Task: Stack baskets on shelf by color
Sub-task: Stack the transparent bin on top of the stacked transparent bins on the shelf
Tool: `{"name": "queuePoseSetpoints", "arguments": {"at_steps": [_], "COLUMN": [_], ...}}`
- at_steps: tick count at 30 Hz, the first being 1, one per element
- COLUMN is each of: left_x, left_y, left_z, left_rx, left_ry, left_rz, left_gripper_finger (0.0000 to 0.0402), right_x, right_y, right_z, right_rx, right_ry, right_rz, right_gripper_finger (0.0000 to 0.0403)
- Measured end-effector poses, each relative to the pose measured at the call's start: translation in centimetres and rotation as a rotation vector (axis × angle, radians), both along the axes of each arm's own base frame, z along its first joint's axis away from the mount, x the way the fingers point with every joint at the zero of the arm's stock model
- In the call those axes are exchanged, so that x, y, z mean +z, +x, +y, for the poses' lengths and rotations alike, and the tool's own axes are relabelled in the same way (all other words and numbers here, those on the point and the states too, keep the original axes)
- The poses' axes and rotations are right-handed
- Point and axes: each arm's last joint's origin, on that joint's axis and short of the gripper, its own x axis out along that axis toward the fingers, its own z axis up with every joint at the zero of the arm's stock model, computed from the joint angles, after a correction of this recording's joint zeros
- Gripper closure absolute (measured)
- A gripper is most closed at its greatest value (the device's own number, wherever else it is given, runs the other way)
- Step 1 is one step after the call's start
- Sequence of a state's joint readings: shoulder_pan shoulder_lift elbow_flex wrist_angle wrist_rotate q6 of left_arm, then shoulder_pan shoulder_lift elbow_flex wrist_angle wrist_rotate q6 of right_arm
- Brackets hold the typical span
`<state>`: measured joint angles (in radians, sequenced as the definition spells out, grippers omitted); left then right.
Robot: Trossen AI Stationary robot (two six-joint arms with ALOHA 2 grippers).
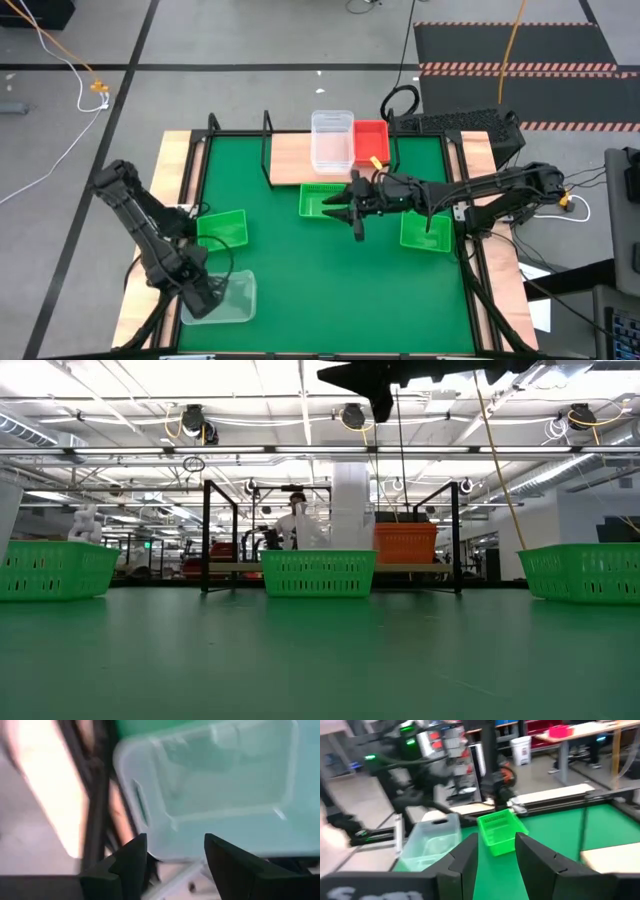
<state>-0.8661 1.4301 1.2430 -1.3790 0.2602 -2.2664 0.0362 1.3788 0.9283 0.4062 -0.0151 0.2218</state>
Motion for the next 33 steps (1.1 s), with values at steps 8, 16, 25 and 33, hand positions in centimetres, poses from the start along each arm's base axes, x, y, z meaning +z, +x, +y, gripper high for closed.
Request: {"name": "queuePoseSetpoints", "arguments": {"at_steps": [8,16,25,33], "left_x": [-1.0,-6.2,-8.0,-9.3], "left_y": [-1.3,-2.8,-4.3,-4.1], "left_z": [1.0,2.4,3.6,3.3], "left_rx": [-0.095,-0.076,-0.063,-0.081], "left_ry": [0.129,-0.004,-0.046,-0.139], "left_rz": [0.037,0.041,0.034,-0.046], "left_gripper_finger": [0.0202,0.0202,0.0202,0.0293], "right_x": [-0.5,-0.6,-0.7,-0.8], "right_y": [-0.2,-0.3,-0.4,-0.4], "right_z": [1.4,2.7,3.3,3.1], "right_rx": [0.084,0.126,0.14,0.084], "right_ry": [0.005,0.002,0.0,-0.009], "right_rz": [0.056,0.068,0.081,0.082], "right_gripper_finger": [0.0277,0.0277,0.0277,0.0277]}}
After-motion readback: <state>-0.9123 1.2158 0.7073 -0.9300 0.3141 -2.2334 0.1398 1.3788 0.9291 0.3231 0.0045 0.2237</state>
